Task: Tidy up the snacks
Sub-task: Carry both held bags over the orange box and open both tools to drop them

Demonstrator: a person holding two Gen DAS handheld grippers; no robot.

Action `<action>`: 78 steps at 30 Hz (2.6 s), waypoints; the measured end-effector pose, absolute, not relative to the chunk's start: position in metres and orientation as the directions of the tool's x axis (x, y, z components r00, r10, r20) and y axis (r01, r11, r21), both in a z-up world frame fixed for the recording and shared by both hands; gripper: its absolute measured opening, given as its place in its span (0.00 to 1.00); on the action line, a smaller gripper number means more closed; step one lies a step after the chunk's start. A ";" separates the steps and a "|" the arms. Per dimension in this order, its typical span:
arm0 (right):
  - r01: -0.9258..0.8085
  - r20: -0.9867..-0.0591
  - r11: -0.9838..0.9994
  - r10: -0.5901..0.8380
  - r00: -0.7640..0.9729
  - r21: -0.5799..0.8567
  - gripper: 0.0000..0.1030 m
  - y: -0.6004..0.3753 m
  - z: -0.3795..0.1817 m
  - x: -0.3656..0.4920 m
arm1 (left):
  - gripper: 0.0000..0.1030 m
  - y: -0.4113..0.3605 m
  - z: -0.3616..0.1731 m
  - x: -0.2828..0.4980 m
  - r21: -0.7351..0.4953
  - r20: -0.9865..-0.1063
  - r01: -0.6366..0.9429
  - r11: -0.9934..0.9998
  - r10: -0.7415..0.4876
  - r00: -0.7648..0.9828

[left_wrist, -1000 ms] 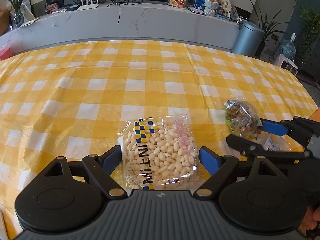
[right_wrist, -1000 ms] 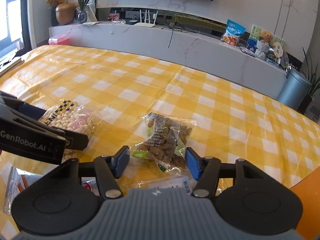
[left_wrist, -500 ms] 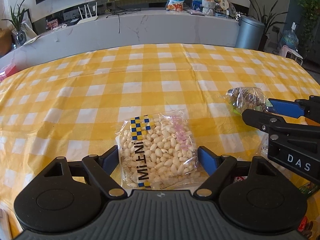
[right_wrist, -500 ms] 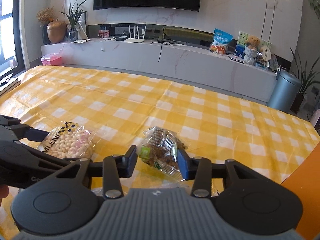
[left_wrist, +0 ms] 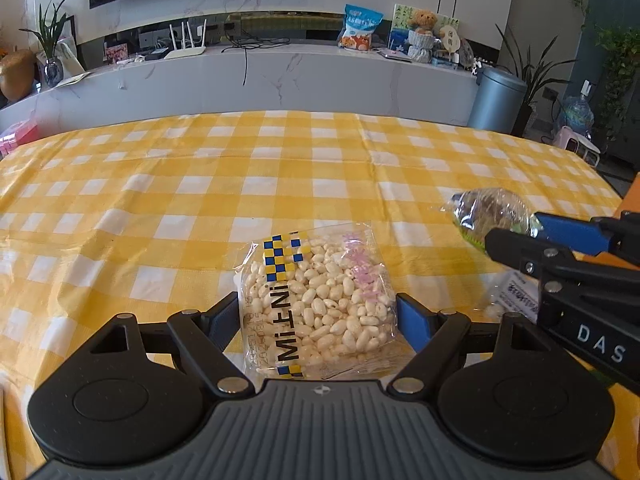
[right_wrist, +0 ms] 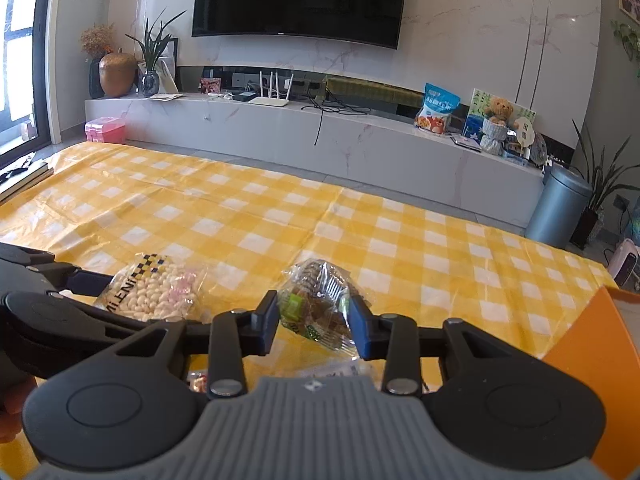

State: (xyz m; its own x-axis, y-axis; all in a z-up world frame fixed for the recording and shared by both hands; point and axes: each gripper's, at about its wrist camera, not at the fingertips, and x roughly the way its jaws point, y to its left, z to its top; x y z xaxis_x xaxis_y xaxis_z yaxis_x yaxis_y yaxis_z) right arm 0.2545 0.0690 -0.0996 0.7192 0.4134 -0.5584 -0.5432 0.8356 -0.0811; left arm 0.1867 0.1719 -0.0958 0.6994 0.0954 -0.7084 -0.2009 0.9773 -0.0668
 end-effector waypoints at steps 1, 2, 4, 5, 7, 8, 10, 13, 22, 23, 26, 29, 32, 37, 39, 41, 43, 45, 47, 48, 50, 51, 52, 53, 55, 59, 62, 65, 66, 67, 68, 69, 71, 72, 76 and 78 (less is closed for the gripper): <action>-0.541 -0.560 0.838 0.413 0.718 -0.076 0.35 0.067 -0.099 0.252 | 0.91 0.171 -0.094 0.185 -0.068 -0.706 -0.198 0.978 0.093 0.702; -0.539 -0.559 0.839 0.413 0.719 -0.073 0.35 0.064 -0.097 0.249 | 0.91 0.169 -0.092 0.183 -0.070 -0.705 -0.196 0.978 0.091 0.704; -0.538 -0.556 0.840 0.414 0.720 -0.073 0.34 0.060 -0.094 0.242 | 0.91 0.166 -0.088 0.177 -0.076 -0.699 -0.195 0.978 0.087 0.710; -0.538 -0.555 0.840 0.414 0.721 -0.072 0.34 0.058 -0.091 0.238 | 0.91 0.164 -0.085 0.174 -0.080 -0.695 -0.195 0.977 0.085 0.714; -0.535 -0.550 0.842 0.415 0.725 -0.070 0.34 0.051 -0.085 0.230 | 0.91 0.161 -0.079 0.167 -0.096 -0.686 -0.194 0.976 0.076 0.723; -0.533 -0.546 0.843 0.415 0.727 -0.069 0.34 0.047 -0.081 0.225 | 0.91 0.159 -0.075 0.163 -0.107 -0.681 -0.191 0.976 0.068 0.729; -0.527 -0.539 0.847 0.412 0.734 -0.070 0.34 0.039 -0.073 0.217 | 0.91 0.156 -0.068 0.158 -0.127 -0.674 -0.183 0.975 0.050 0.737; -0.517 -0.532 0.853 0.408 0.742 -0.068 0.34 0.026 -0.058 0.206 | 0.91 0.147 -0.057 0.150 -0.129 -0.664 -0.169 0.977 0.042 0.747; -0.468 -0.474 0.879 0.376 0.796 -0.090 0.34 -0.028 -0.011 0.170 | 0.91 0.112 -0.024 0.134 -0.126 -0.610 -0.088 0.988 -0.007 0.792; -0.461 -0.468 0.883 0.371 0.802 -0.090 0.34 -0.036 -0.006 0.166 | 0.91 0.107 -0.020 0.133 -0.127 -0.603 -0.074 0.989 -0.018 0.797; -0.435 -0.456 0.897 0.353 0.817 -0.084 0.34 -0.062 0.008 0.157 | 0.91 0.090 -0.008 0.132 -0.125 -0.580 -0.024 0.992 -0.054 0.813; -0.403 -0.444 0.912 0.331 0.833 -0.076 0.34 -0.090 0.021 0.152 | 0.91 0.069 0.003 0.135 -0.117 -0.557 0.037 0.992 -0.096 0.825; -0.368 -0.435 0.926 0.298 0.850 -0.085 0.34 -0.117 0.030 0.147 | 0.91 0.046 0.011 0.139 -0.107 -0.538 0.105 0.989 -0.147 0.830; -0.313 -0.448 0.945 0.242 0.861 -0.091 0.34 -0.160 0.038 0.148 | 0.91 0.009 0.020 0.154 -0.105 -0.524 0.221 0.970 -0.243 0.816; -0.289 -0.465 0.953 0.217 0.858 -0.087 0.34 -0.175 0.037 0.151 | 0.91 -0.006 0.023 0.162 -0.105 -0.526 0.273 0.956 -0.286 0.801; -0.267 -0.478 0.960 0.196 0.856 -0.085 0.34 -0.190 0.035 0.154 | 0.91 -0.022 0.023 0.170 -0.089 -0.532 0.317 0.944 -0.314 0.786; -0.248 -0.495 0.965 0.174 0.852 -0.088 0.34 -0.201 0.033 0.158 | 0.91 -0.038 0.023 0.179 -0.061 -0.542 0.361 0.931 -0.334 0.771; -0.237 -0.512 0.967 0.159 0.844 -0.090 0.34 -0.210 0.030 0.163 | 0.91 -0.052 0.020 0.187 -0.038 -0.555 0.401 0.915 -0.353 0.753; -0.232 -0.532 0.968 0.147 0.834 -0.096 0.34 -0.218 0.026 0.168 | 0.91 -0.065 0.017 0.197 -0.016 -0.572 0.440 0.898 -0.369 0.732; -0.231 -0.541 0.968 0.143 0.829 -0.099 0.34 -0.222 0.024 0.170 | 0.91 -0.071 0.015 0.202 -0.005 -0.581 0.456 0.890 -0.374 0.723; -0.229 -0.562 0.968 0.131 0.816 -0.107 0.34 -0.229 0.019 0.177 | 0.91 -0.082 0.011 0.209 0.020 -0.596 0.490 0.871 -0.383 0.705; -0.230 -0.573 0.967 0.128 0.810 -0.108 0.34 -0.233 0.016 0.181 | 0.91 -0.087 0.008 0.214 0.034 -0.604 0.505 0.862 -0.385 0.698; -0.234 -0.585 0.966 0.129 0.801 -0.108 0.34 -0.235 0.014 0.185 | 0.91 -0.092 0.006 0.215 0.050 -0.611 0.518 0.854 -0.384 0.692; -0.235 -0.597 0.966 0.129 0.792 -0.104 0.34 -0.238 0.012 0.190 | 0.91 -0.096 0.003 0.217 0.067 -0.617 0.532 0.844 -0.384 0.687; -0.240 -0.617 0.966 0.132 0.776 -0.095 0.34 -0.243 0.008 0.197 | 0.91 -0.102 -0.004 0.220 0.084 -0.635 0.564 0.822 -0.392 0.666; -0.243 -0.648 0.966 0.130 0.750 -0.088 0.34 -0.248 0.001 0.215 | 0.91 -0.105 -0.016 0.231 0.043 -0.676 0.613 0.789 -0.429 0.599; -0.244 -0.660 0.966 0.128 0.741 -0.087 0.34 -0.251 -0.006 0.225 | 0.91 -0.104 -0.024 0.239 0.041 -0.698 0.638 0.769 -0.435 0.569; -0.255 -0.657 0.961 0.125 0.743 -0.105 0.34 -0.248 -0.006 0.231 | 0.91 -0.109 -0.030 0.240 0.077 -0.715 0.663 0.744 -0.422 0.557; -0.263 -0.658 0.959 0.129 0.742 -0.108 0.34 -0.248 -0.006 0.234 | 0.91 -0.110 -0.032 0.240 0.091 -0.720 0.672 0.735 -0.418 0.554; -0.272 -0.657 0.955 0.132 0.742 -0.115 0.34 -0.246 -0.007 0.237 | 0.91 -0.111 -0.034 0.241 0.106 -0.725 0.679 0.726 -0.411 0.552; -0.280 -0.657 0.952 0.132 0.742 -0.125 0.34 -0.242 -0.008 0.238 | 0.91 -0.112 -0.036 0.241 0.120 -0.731 0.685 0.718 -0.403 0.551; -0.290 -0.657 0.948 0.135 0.742 -0.133 0.34 -0.240 -0.008 0.240 | 0.91 -0.114 -0.038 0.243 0.131 -0.738 0.691 0.711 -0.395 0.547; -0.318 -0.662 0.938 0.153 0.734 -0.135 0.34 -0.234 -0.010 0.242 | 0.91 -0.114 -0.042 0.247 0.138 -0.759 0.698 0.703 -0.377 0.530; -0.333 -0.675 0.936 0.170 0.718 -0.119 0.34 -0.233 -0.011 0.242 | 0.91 -0.115 -0.044 0.249 0.141 -0.769 0.700 0.701 -0.368 0.523; -0.346 -0.721 0.934 0.181 0.669 -0.087 0.34 -0.230 -0.026 0.248 | 0.91 -0.111 -0.051 0.252 0.141 -0.793 0.708 0.692 -0.350 0.499; -0.331 -0.758 0.944 0.199 0.622 -0.023 0.34 -0.235 -0.034 0.254 | 0.91 -0.112 -0.052 0.252 0.145 -0.802 0.709 0.690 -0.338 0.493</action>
State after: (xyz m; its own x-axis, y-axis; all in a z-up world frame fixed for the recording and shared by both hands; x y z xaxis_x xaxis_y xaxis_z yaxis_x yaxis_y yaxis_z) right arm 0.2538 -0.2346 -0.0344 0.6217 0.1990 -0.7576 -0.3305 0.9435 -0.0234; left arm 0.2523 -0.1120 -0.0516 0.4933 -0.3379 -0.8015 0.7088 0.6903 0.1452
